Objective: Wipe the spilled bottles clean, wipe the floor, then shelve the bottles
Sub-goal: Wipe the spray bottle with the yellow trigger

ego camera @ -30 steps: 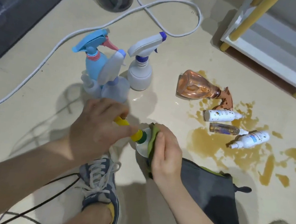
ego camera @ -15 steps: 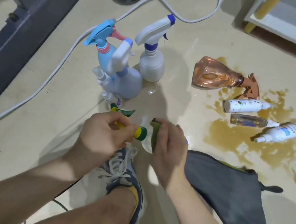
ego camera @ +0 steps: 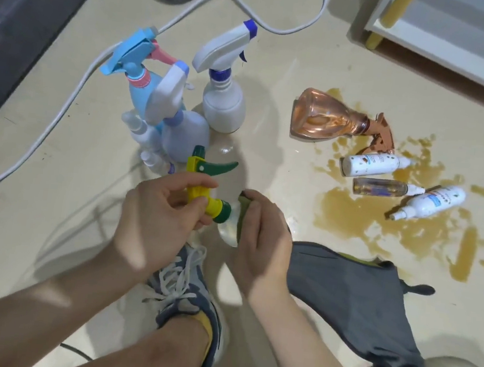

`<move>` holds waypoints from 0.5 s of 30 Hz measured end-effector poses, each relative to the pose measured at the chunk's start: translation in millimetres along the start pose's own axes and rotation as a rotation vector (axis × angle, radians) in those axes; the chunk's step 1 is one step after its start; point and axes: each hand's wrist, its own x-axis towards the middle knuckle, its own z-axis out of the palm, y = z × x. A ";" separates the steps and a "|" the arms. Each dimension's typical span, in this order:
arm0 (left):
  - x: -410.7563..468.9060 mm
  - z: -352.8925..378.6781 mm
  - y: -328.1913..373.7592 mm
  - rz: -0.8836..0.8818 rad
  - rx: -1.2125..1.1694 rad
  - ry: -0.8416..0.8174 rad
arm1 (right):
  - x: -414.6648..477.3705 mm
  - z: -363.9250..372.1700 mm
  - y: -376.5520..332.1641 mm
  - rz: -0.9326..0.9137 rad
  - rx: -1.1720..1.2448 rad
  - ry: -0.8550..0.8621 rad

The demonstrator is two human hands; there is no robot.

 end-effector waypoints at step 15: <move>-6.7 -24.2 -34.0 0.420 0.411 0.127 | 22.0 22.1 -13.8 -0.235 -0.006 -0.092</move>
